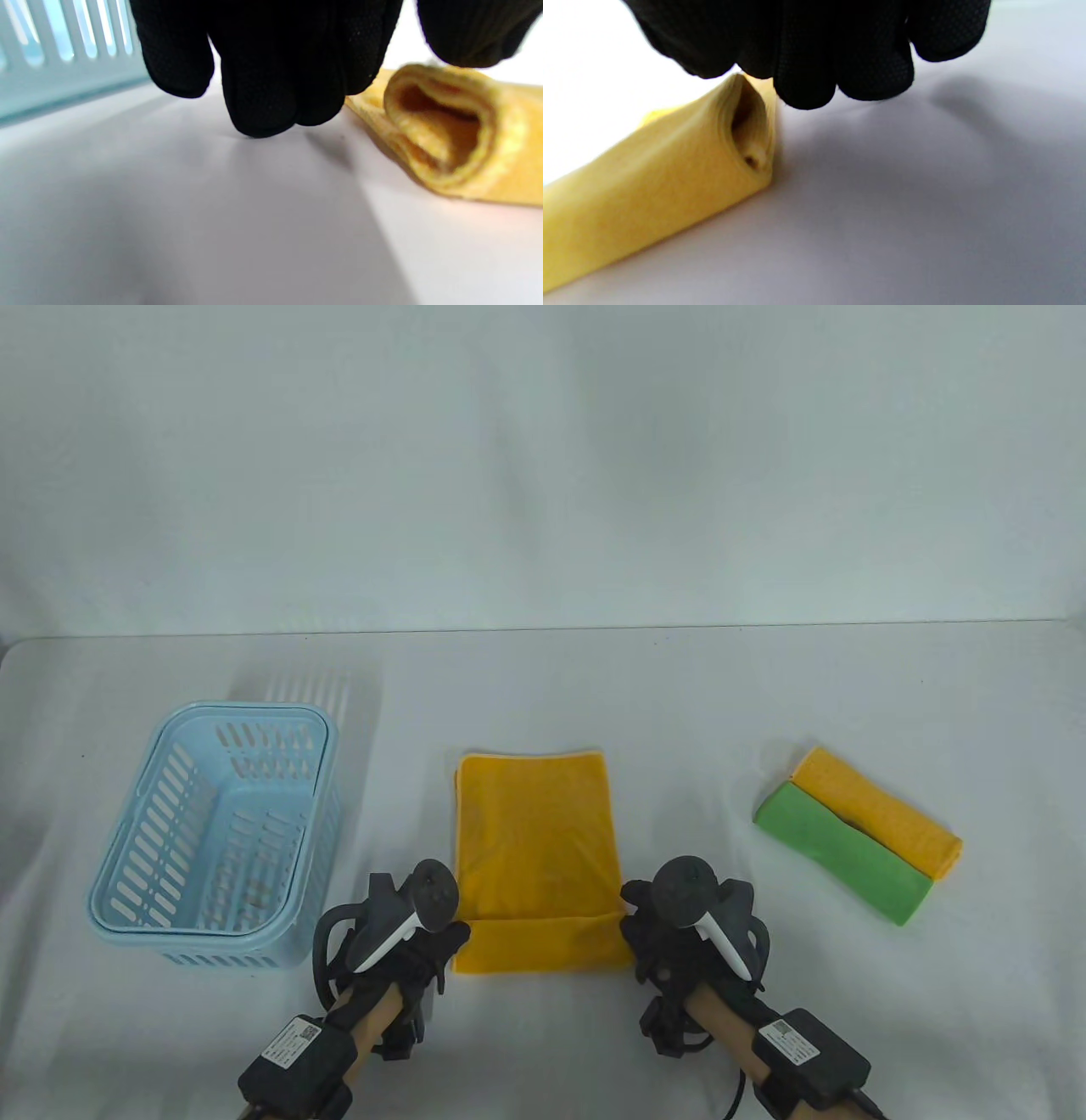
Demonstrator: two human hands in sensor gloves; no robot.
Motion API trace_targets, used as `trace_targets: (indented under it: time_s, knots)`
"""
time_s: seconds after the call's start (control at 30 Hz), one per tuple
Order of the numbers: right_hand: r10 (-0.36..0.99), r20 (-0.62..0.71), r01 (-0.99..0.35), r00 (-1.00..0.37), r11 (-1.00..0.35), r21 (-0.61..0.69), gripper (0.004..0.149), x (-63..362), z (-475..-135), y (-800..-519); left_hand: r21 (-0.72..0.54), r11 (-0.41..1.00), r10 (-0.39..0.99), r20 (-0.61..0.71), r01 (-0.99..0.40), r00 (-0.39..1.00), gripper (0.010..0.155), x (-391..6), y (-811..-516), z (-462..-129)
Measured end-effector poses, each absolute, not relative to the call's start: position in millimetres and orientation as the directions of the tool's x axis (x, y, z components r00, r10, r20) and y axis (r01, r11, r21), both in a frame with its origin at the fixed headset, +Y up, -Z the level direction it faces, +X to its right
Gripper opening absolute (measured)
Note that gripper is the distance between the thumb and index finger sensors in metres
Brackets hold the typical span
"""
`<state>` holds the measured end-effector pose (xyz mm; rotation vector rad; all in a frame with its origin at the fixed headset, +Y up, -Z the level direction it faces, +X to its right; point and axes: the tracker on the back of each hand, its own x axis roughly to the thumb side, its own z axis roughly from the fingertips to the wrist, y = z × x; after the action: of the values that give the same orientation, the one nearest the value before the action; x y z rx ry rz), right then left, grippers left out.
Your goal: Roll square towel into towel roll
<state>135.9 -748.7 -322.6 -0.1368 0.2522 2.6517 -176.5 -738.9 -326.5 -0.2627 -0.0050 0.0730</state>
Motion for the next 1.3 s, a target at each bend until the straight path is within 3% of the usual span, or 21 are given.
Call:
trace_targets:
  time_s: [0.17, 0.27, 0.33, 0.47, 0.63, 0.77, 0.97, 1.3]
  knots:
    - [0.473, -0.043, -0.475, -0.88, -0.871, 0.124, 0.06, 129.8, -314.0, -731.1, -0.176, 0.983, 0.062, 0.074, -0.048, 0.995, 0.071, -168.7, -722.5, -317.5]
    - [0.461, 0.077, -0.447, -0.884, -0.882, 0.153, 0.062, 116.9, -306.5, -725.5, -0.166, 0.986, 0.049, 0.198, -0.016, 0.979, 0.071, -155.1, -717.2, -309.5]
    - [0.4, 0.155, -0.359, -0.903, -0.903, 0.236, 0.065, 104.9, -302.6, -729.3, -0.212, 0.977, 0.033, 0.313, 0.036, 0.949, 0.071, -142.8, -721.9, -304.2]
    - [0.218, 0.179, -0.169, -0.96, -0.952, 0.254, 0.063, 92.4, -299.7, -744.8, -0.205, 0.958, -0.118, 0.362, 0.203, 0.925, 0.072, -126.4, -740.6, -299.6]
    - [0.087, 0.196, -0.034, -0.977, -0.965, 0.261, 0.074, 89.2, -301.8, -760.6, -0.199, 0.934, -0.213, 0.362, 0.298, 0.907, 0.08, -122.6, -756.6, -301.4]
    - [0.082, 0.196, -0.033, -0.977, -0.971, 0.239, 0.074, 88.8, -304.0, -763.5, -0.228, 0.933, -0.188, 0.35, 0.278, 0.918, 0.081, -126.0, -758.5, -304.3]
    - [0.133, 0.183, -0.092, -0.974, -0.972, 0.216, 0.059, 92.3, -306.5, -762.6, -0.238, 0.934, -0.177, 0.34, 0.267, 0.923, 0.076, -129.2, -758.9, -306.9]
    - [0.237, 0.138, -0.198, -0.962, -0.948, 0.251, 0.057, 101.8, -312.2, -755.6, -0.283, 0.947, -0.058, 0.307, 0.15, 0.95, 0.066, -137.1, -748.2, -312.1]
